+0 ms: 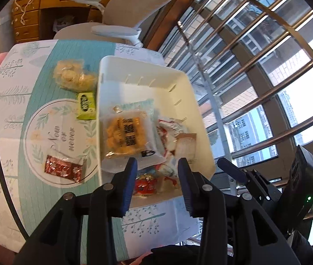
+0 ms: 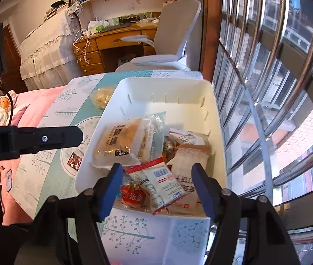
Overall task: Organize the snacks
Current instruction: 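Carry both packets over the white tray and open both grippers, then move both open grippers back toward the snacks left on the table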
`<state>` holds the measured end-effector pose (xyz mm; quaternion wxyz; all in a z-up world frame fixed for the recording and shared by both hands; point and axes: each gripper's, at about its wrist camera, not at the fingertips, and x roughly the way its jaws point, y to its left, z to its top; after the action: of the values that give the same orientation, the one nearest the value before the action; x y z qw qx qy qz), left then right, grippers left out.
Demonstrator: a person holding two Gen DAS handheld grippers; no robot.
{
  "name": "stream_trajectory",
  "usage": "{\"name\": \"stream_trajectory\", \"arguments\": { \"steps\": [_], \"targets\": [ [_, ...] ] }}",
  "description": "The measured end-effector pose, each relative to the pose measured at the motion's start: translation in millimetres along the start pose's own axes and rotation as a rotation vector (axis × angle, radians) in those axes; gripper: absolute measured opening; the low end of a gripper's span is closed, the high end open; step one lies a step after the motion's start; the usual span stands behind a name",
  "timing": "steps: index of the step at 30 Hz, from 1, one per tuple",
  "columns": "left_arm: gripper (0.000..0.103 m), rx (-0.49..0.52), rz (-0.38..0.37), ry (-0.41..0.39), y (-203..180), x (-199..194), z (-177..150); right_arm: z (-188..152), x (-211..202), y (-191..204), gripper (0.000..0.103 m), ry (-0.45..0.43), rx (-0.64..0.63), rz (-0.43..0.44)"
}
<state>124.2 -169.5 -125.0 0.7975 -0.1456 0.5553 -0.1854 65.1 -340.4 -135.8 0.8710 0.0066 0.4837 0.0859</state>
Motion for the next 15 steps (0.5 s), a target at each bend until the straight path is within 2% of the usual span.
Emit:
{"name": "stream_trajectory", "arguments": {
  "steps": [8,12,15],
  "targets": [
    [0.055,-0.029,0.062,0.041,36,-7,-4,-2,20,13,0.065,0.075,0.068,0.057],
    [0.064,-0.025,0.082,0.061,58,-15,-5,-4,29,25,0.065,0.119,0.156,0.092],
    [0.067,-0.005,0.097,0.076,77,-23,-5,-4,33,35,0.065,0.133,0.223,0.101]
  ]
}}
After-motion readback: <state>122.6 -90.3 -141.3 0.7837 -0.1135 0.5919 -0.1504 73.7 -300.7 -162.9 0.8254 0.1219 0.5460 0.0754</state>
